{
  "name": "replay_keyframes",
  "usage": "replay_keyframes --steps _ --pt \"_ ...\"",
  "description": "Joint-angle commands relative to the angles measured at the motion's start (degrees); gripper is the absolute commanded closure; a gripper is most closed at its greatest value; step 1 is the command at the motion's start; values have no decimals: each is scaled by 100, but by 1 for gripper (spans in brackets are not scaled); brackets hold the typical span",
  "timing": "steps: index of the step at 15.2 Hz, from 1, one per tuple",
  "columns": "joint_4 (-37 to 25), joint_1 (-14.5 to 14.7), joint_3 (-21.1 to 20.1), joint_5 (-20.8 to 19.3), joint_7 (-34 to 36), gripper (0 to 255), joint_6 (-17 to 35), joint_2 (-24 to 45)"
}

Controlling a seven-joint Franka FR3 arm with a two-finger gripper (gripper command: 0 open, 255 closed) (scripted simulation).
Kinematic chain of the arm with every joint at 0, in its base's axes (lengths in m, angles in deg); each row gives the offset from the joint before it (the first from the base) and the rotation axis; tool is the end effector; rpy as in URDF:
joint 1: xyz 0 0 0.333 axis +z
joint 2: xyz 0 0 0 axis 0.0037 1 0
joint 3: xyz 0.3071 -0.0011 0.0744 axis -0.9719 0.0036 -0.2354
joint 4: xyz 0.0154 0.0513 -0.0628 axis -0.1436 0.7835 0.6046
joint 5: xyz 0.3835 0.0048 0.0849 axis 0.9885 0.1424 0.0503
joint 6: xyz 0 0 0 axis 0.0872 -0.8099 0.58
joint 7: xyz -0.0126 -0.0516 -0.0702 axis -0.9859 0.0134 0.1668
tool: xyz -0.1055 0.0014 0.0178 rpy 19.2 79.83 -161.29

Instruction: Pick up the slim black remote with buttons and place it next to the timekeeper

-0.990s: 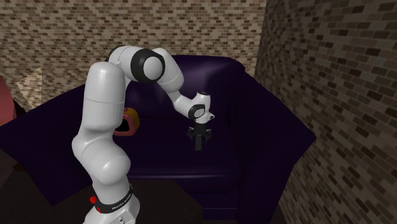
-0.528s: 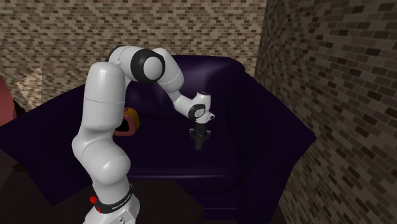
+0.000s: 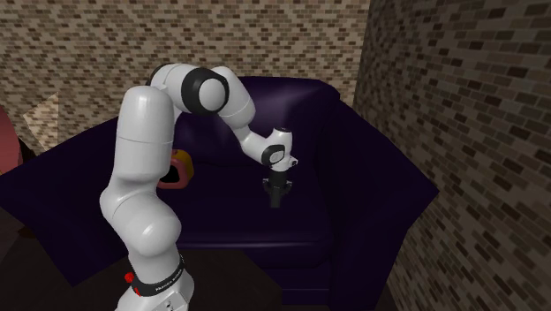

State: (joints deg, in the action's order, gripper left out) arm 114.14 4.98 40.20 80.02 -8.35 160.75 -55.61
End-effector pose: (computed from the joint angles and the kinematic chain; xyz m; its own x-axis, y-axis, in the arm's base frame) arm 0.5418 0.0270 0.2033 0.7873 0.6166 -0.0059 0.6143 -0.7851 -0.0787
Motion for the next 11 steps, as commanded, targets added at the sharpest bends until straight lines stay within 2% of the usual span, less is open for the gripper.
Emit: replay_keyframes --steps 1,11 --pt "3 9 1 -10 14 255 -69 -50" --pt "-24 36 49 -119 120 255 -730 -688"
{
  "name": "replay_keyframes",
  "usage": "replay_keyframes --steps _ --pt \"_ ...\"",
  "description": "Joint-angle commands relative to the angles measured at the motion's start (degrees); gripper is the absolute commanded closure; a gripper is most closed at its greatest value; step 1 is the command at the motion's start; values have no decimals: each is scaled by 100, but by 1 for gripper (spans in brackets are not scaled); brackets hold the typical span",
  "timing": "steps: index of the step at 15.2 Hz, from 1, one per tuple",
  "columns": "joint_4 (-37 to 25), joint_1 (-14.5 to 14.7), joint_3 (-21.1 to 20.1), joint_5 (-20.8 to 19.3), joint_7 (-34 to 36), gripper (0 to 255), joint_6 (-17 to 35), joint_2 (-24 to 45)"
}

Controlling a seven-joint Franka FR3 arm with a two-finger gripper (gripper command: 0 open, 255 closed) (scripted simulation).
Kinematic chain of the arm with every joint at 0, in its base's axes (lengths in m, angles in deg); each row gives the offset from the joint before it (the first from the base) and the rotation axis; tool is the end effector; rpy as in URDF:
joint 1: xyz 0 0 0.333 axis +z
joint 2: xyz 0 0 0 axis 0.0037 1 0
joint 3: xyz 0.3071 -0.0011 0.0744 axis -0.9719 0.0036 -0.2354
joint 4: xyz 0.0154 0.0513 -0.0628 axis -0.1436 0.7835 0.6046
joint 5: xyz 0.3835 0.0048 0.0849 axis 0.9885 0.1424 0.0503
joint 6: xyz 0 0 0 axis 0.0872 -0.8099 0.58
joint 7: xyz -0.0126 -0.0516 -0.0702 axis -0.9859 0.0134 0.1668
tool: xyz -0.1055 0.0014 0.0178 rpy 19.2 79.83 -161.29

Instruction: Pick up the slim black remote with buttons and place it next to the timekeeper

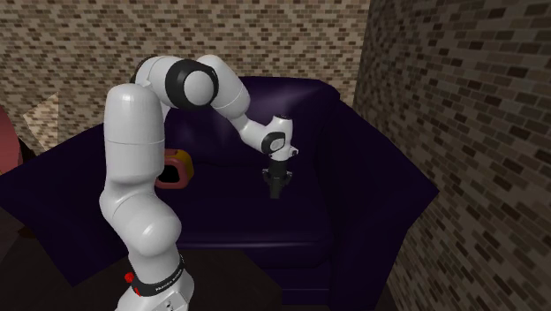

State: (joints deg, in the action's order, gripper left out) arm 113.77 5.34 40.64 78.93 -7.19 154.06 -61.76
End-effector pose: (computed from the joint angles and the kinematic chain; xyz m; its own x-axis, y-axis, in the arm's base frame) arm 0.5424 0.0285 0.2545 0.7866 0.6174 -0.0086 0.6148 -0.7845 -0.0811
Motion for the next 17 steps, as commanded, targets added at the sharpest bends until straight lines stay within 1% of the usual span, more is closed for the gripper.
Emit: replay_keyframes --steps 1,17 --pt "3 1 9 -20 15 255 -130 -132" --pt "-322 11 43 -155 155 255 -1266 -948"
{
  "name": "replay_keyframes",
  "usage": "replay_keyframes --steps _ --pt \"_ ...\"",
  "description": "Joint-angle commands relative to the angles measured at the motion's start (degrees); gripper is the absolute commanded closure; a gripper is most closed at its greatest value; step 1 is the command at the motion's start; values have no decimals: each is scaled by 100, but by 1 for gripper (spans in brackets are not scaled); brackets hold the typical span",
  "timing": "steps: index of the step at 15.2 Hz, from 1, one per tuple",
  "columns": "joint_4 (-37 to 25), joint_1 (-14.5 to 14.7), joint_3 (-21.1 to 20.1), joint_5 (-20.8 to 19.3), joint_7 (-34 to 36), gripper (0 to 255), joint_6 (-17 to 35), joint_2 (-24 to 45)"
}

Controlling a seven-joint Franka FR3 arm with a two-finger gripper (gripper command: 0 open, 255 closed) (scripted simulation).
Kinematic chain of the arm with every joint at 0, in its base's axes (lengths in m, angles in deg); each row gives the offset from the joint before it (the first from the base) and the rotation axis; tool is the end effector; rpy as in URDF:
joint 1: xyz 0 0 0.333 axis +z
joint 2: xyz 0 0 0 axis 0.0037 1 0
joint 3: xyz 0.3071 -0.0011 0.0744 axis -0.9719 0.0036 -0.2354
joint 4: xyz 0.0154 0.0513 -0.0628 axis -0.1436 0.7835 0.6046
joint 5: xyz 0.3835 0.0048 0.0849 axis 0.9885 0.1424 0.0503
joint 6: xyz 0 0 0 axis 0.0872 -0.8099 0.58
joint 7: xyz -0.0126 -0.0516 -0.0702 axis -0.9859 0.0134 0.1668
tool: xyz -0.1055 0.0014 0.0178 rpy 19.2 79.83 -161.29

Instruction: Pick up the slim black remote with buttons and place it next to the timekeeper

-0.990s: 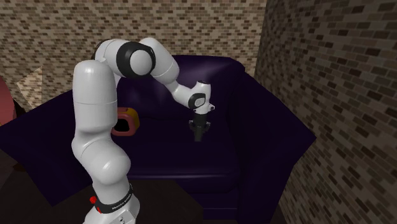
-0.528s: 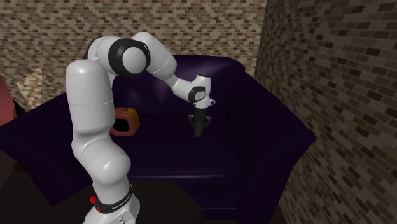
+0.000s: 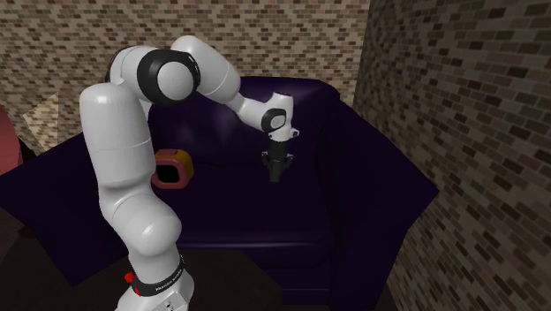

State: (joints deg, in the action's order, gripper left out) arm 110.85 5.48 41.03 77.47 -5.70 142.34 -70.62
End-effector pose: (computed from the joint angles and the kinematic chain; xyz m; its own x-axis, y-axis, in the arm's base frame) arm 0.5418 0.0286 0.3426 0.7863 0.6177 -0.0085 0.6152 -0.7842 -0.0811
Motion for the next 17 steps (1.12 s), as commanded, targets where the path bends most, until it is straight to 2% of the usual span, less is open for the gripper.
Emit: replay_keyframes --steps 1,17 --pt "-61 -2 5 -16 14 255 -166 -105" --pt "-723 -5 13 -93 115 255 -1346 -626"
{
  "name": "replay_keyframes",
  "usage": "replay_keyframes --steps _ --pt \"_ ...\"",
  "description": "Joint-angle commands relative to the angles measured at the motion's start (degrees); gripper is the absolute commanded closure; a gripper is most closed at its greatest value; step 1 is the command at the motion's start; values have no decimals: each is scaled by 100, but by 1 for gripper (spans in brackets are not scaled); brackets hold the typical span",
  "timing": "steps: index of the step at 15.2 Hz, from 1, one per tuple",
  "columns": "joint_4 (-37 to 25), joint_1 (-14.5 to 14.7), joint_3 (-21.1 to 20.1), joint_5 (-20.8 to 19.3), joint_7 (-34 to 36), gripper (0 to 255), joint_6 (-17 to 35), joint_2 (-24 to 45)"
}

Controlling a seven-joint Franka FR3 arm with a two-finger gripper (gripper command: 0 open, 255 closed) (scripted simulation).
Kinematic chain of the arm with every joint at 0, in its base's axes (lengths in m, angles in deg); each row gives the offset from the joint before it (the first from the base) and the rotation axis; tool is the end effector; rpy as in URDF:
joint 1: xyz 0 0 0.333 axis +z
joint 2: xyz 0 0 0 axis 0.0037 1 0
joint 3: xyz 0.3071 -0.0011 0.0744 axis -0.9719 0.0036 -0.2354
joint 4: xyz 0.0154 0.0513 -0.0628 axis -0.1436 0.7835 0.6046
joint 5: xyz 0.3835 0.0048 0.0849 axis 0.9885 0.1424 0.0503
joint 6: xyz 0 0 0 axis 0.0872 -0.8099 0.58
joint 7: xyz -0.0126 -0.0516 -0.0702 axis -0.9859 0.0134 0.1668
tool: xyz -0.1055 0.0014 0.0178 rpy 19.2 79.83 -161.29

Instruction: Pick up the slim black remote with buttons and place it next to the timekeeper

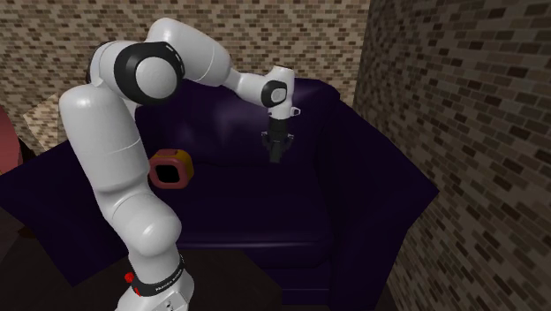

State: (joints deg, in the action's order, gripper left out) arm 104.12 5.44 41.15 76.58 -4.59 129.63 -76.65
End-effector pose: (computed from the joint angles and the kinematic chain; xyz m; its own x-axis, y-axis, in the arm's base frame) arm 0.5413 0.0283 0.4341 0.7864 0.6177 -0.0084 0.6151 -0.7842 -0.0810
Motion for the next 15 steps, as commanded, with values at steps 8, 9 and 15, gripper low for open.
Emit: replay_keyframes --steps 8,9,15 --pt "-292 132 -139 0 299 255 -441 -164" --pt "-279 199 -210 10 433 255 -429 -174" --pt "-339 603 -635 63 1239 255 -373 -114"
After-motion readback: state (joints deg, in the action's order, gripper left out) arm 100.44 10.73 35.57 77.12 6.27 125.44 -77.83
